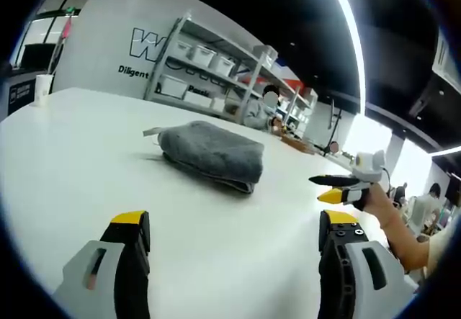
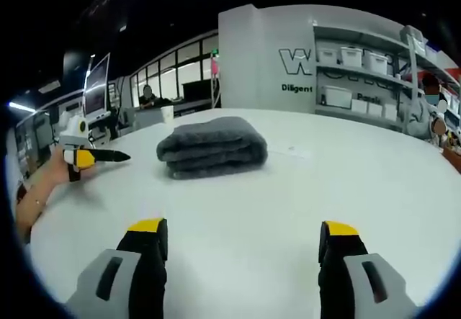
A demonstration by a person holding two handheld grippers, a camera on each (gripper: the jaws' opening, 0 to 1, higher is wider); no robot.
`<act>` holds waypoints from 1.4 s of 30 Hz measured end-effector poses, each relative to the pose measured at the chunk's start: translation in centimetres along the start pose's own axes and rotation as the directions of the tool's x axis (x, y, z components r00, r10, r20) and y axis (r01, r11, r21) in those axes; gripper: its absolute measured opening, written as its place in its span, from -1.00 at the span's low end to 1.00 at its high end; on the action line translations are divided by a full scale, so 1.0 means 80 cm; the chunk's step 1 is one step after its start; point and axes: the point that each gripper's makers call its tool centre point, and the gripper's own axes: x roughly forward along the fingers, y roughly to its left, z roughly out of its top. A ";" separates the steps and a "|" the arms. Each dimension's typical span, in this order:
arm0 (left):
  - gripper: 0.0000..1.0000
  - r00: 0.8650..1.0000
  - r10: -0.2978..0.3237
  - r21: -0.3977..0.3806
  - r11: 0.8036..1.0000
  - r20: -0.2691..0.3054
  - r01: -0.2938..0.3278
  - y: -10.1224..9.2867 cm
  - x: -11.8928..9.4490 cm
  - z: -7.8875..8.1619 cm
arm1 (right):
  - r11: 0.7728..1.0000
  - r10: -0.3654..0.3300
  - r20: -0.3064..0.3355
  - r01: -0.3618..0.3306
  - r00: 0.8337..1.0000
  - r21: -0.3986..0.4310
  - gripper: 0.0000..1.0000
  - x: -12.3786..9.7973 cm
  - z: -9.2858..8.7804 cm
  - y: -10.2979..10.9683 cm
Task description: Open the folded towel by lifting each exposed corner and separating the folded layers until the towel lies flat within the target outline without major curled edges
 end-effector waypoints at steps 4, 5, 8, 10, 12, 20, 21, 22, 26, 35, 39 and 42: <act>0.90 1.000 0.000 0.004 1.000 -0.001 0.000 0.000 0.000 0.000 | 1.000 0.003 -0.005 -0.003 1.000 -0.002 0.73 0.001 -0.001 0.001; 0.90 1.000 -0.001 0.005 1.000 -0.001 0.001 -0.001 0.001 0.000 | 1.000 0.004 -0.006 -0.004 1.000 -0.003 0.73 0.001 -0.002 0.001; 0.90 1.000 -0.003 0.005 1.000 -0.002 0.003 0.000 0.002 0.001 | 1.000 0.001 -0.011 -0.001 1.000 -0.006 0.72 0.001 -0.003 0.002; 0.90 1.000 -0.001 0.004 1.000 -0.004 0.001 0.001 0.002 0.001 | 1.000 -0.009 -0.017 0.009 1.000 -0.017 0.72 0.001 -0.005 0.000; 0.90 1.000 0.000 0.003 1.000 -0.003 0.000 0.001 0.001 0.000 | 1.000 -0.016 -0.023 0.016 1.000 -0.026 0.71 0.001 -0.006 0.000; 0.90 1.000 -0.001 0.003 1.000 -0.008 0.001 0.000 0.001 -0.001 | 1.000 -0.015 -0.029 0.014 0.999 -0.019 0.68 0.002 -0.008 0.001; 0.90 1.000 -0.001 0.003 1.000 -0.008 0.001 0.000 0.001 -0.001 | 1.000 -0.014 -0.029 0.014 0.999 -0.018 0.68 0.002 -0.008 0.001; 0.90 1.000 -0.002 0.002 1.000 -0.008 0.002 0.000 0.001 -0.001 | 1.000 -0.014 -0.028 0.013 1.000 -0.017 0.68 0.002 -0.008 0.001; 0.90 1.000 -0.004 0.003 1.000 -0.012 0.004 -0.002 0.001 -0.003 | 1.000 -0.010 -0.026 0.010 1.000 -0.015 0.67 0.002 -0.008 0.002; 0.89 1.000 -0.002 0.001 1.000 -0.015 0.002 -0.001 0.001 -0.003 | 1.000 -0.013 -0.008 0.013 1.000 -0.009 0.67 0.000 -0.002 0.001; 0.89 1.000 -0.001 0.001 1.000 -0.016 0.001 0.000 0.001 -0.003 | 1.000 -0.009 0.005 0.009 1.000 -0.013 0.67 0.000 0.000 0.003; 0.89 1.000 -0.001 0.000 1.000 -0.016 0.001 0.000 0.001 -0.003 | 1.000 -0.002 0.016 0.002 1.000 -0.024 0.66 0.000 0.005 0.007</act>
